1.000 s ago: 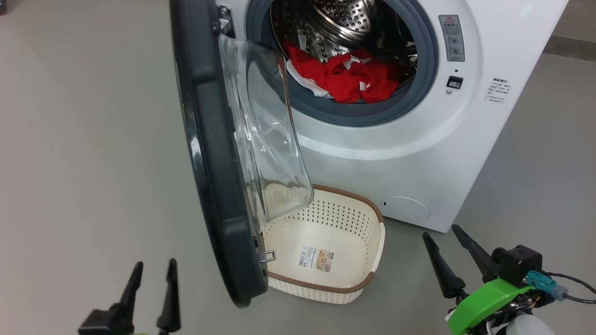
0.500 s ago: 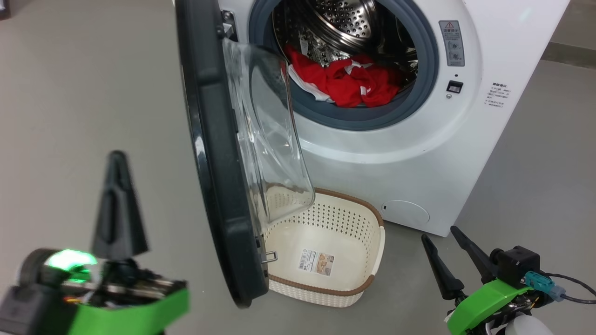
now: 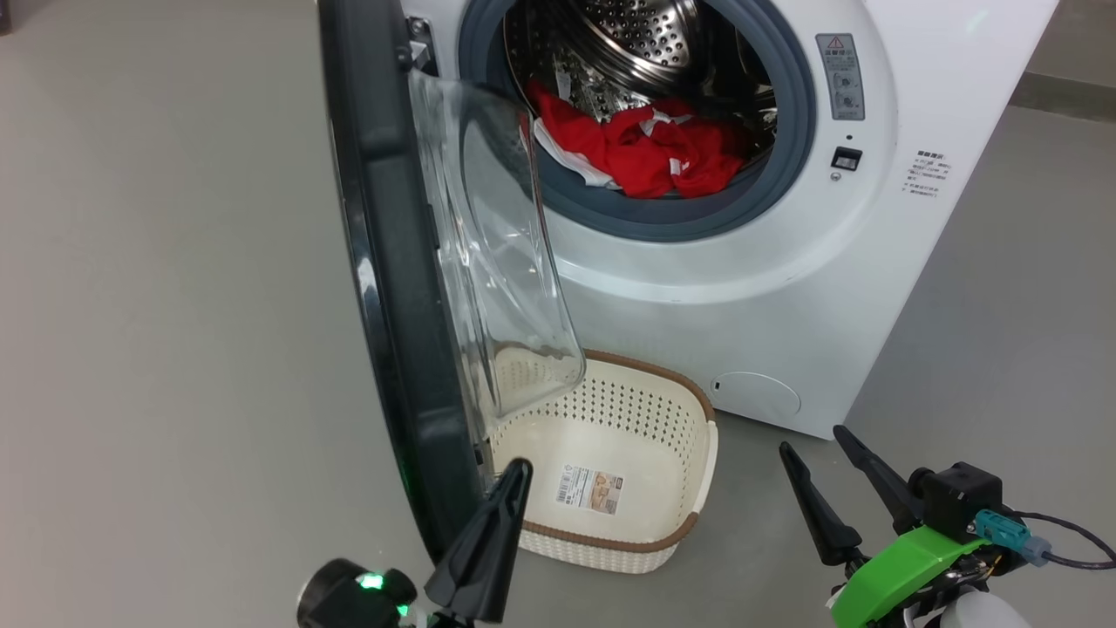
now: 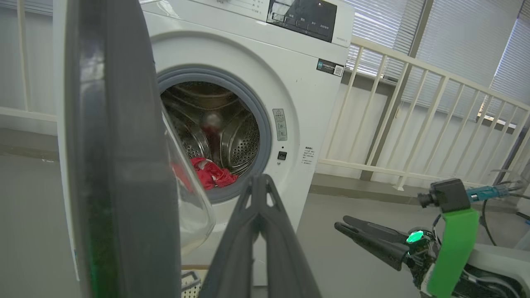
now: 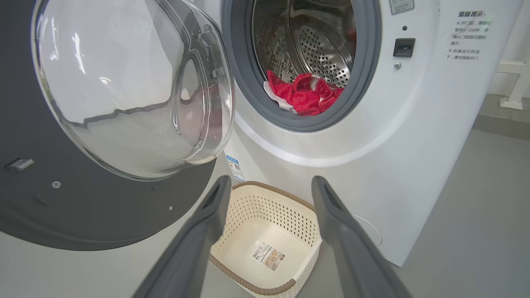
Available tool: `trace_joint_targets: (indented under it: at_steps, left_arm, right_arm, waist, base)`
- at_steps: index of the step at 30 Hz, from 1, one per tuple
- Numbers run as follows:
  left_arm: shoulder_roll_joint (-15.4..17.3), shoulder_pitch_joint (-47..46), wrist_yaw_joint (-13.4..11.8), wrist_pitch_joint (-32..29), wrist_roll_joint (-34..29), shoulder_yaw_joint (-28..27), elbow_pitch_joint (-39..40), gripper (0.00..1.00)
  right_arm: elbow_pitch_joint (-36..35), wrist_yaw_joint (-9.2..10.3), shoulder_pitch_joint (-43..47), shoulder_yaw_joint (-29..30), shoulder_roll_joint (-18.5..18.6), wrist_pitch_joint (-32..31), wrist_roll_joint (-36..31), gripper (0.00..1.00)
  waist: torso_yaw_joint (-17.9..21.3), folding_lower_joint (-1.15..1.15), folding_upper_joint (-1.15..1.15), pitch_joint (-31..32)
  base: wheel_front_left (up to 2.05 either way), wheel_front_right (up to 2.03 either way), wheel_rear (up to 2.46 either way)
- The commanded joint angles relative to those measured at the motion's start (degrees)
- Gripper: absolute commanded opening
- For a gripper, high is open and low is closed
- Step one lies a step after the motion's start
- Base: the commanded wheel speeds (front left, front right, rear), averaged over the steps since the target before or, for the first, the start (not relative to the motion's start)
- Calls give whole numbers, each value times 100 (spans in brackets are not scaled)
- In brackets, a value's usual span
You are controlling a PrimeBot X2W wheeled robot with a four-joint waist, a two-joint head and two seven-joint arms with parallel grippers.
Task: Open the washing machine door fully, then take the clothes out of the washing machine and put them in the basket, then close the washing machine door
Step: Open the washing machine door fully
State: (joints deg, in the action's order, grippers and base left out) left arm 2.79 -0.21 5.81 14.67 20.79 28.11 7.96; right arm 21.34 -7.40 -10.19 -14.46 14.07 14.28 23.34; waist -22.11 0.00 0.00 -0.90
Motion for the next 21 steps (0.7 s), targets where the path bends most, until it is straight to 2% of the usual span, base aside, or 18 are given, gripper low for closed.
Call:
trace_joint_targets:
  at_steps: [1,10,21]
  left_arm:
    - [22,-144,38,10,28,-114,-95,0]
    - [16,-432,32,21,289,-187,-1115,0]
    - [12,-617,-71,31,431,-450,-1500,0]
  right_arm:
    - [-151,-9,-65,-136,67,72,11,100]
    - [-151,-9,-105,-145,84,72,11,100]
    - [-184,-9,-84,-85,96,72,26,100]
  waist:
    - [-2,0,0,-14]
    - [27,0,0,-41]
    - [-3,0,0,-66]
  base:
    - [0,0,0]
    - [0,0,0]
    - [0,0,0]
